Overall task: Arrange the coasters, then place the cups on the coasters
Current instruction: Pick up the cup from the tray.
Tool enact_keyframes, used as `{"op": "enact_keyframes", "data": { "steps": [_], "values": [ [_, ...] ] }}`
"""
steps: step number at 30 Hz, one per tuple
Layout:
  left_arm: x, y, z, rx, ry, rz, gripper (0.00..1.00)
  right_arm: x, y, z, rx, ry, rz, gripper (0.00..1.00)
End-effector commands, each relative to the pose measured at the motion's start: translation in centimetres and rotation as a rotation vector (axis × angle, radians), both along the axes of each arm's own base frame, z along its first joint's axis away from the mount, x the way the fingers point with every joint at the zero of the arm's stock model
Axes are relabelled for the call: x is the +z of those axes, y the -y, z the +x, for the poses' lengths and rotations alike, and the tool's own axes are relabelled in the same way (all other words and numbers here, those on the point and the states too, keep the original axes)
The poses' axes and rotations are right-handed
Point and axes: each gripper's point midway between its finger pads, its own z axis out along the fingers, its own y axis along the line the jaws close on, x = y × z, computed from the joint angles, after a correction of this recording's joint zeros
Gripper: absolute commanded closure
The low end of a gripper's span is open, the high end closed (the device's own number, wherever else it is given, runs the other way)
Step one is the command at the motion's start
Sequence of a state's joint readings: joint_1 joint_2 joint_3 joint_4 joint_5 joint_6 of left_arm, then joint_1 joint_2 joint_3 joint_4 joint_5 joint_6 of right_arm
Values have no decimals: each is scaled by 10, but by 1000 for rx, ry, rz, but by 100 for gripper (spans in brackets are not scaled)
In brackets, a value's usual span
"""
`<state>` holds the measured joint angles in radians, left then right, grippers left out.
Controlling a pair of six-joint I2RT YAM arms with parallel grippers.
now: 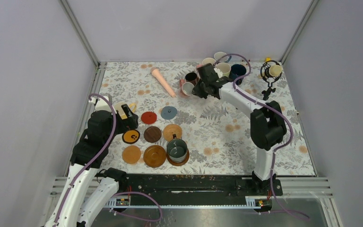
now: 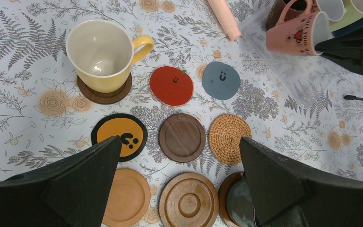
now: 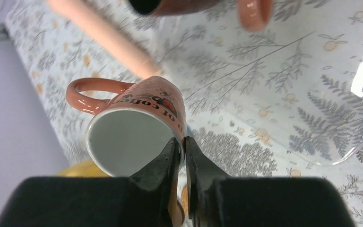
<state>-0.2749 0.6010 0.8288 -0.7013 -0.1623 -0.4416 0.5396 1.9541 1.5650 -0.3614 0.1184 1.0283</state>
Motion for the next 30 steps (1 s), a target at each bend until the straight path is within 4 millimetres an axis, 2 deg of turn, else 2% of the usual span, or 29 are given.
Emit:
{"op": "enact_keyframes", "data": {
  "steps": [1,4,9,11,14,17,21,30],
  "values": [
    [13,4,6,-21,55,-10,2,92,-35,-21,252,206,97,100],
    [12,13,7,-67,41,-14,4,112,-53,-55,445,244,99,100],
    [27,45,1,-240,57,-101,10,122,-62,-112,701,269,47,100],
    [31,54,-2,-250,22,-165,10,119,-56,-125,730,262,-17,100],
    [26,61,-3,-210,-76,-256,10,120,-65,-142,755,290,-34,100],
    [16,67,-2,-159,-168,-335,10,118,-76,-154,763,318,-83,100],
    [16,78,-1,-176,-187,-411,13,111,-85,-159,735,325,-134,100],
    [19,85,10,-296,-153,-309,22,99,-121,-174,780,293,-126,100]
  ]
}}
